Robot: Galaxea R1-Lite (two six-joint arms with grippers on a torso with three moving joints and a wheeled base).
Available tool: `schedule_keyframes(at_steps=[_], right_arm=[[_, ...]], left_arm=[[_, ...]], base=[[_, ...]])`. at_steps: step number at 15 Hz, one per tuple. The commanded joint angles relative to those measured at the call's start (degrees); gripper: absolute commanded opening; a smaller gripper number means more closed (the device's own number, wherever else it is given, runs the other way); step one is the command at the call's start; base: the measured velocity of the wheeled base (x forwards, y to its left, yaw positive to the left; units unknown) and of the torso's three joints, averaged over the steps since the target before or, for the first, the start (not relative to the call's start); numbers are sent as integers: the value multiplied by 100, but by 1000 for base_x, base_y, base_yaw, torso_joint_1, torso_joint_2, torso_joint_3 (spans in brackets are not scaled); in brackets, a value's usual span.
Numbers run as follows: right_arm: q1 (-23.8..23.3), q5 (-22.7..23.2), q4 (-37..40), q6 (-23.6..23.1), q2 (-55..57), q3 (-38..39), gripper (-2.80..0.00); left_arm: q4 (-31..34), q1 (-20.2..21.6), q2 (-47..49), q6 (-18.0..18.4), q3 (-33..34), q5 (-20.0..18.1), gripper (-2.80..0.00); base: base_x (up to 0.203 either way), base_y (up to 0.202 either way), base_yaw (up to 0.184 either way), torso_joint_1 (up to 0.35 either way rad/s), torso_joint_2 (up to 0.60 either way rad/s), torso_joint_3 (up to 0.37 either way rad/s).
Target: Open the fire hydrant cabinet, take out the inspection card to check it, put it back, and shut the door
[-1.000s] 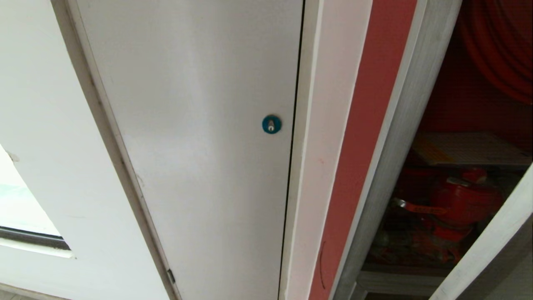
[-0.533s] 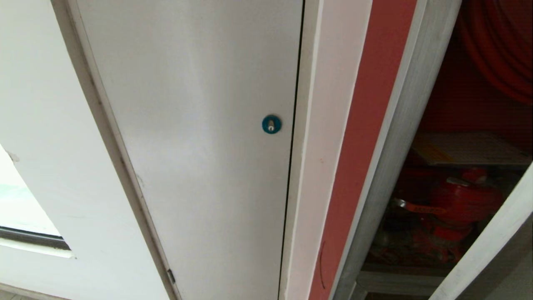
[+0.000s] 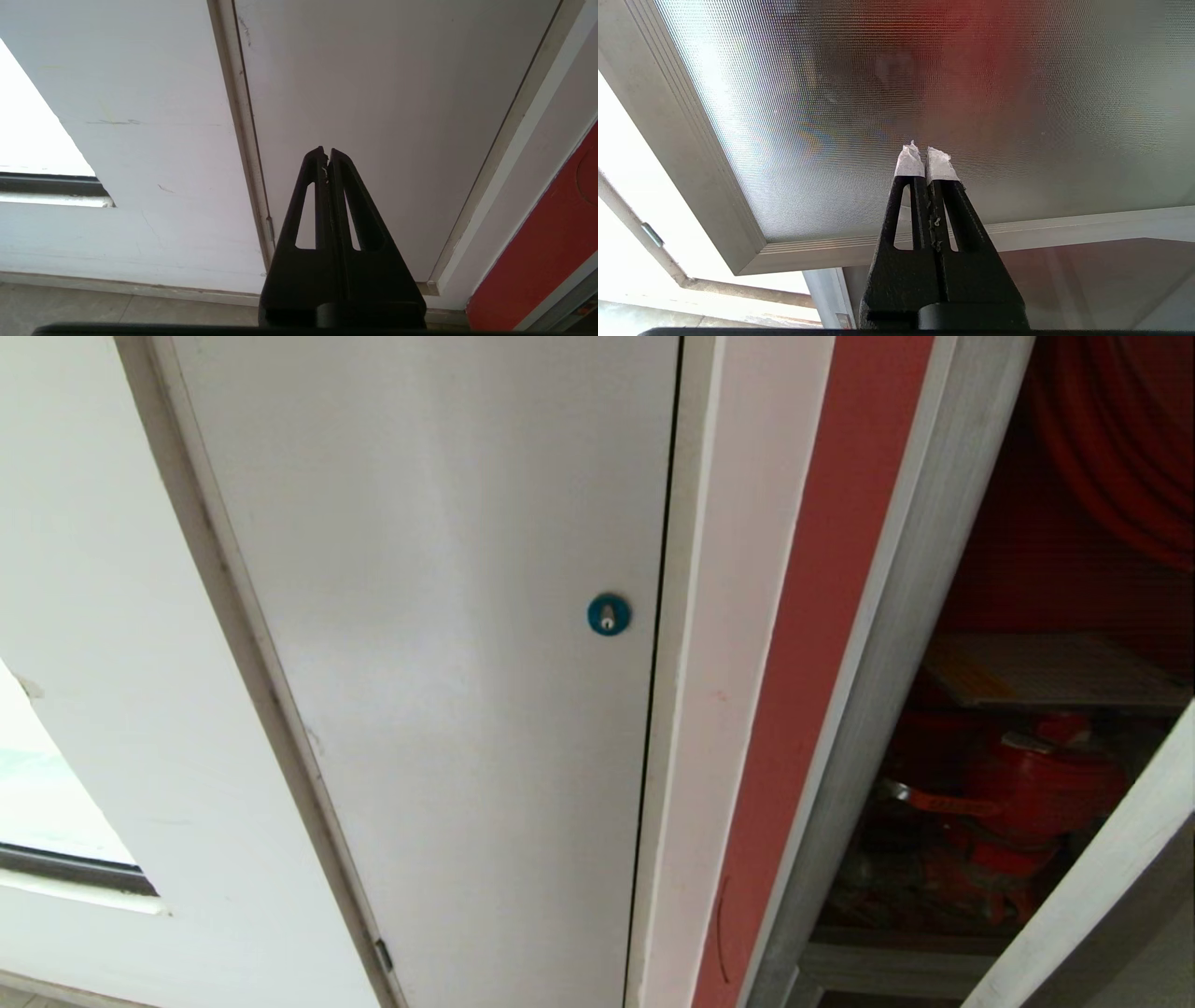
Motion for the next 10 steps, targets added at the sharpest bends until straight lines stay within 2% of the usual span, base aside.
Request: schedule_keyframes(at_steps=[1,3,5,8,10], right_arm=[[3,6,-3,-4,5,21,-280],[3,-1,-1,-11,5,-35,-280],[3,-18,134,-4,5,-496,-280],[3,37,1020,0,93,-1675,-280],[3,361,1636,5,377,-2513,-280]], left_arm=[[4,0,-4,2,1,-2,-280],[4,2,-4,2,1,-2,-280],[4,-2,-4,2,1,-2,-280],[4,2,-4,2,1,-2,-280],[4,2,-4,2,1,-2,-280]], base=[[0,0,0,0,0,0],[0,0,0,0,0,0],[0,0,0,0,0,0],[0,0,0,0,0,0],[0,0,0,0,0,0]])
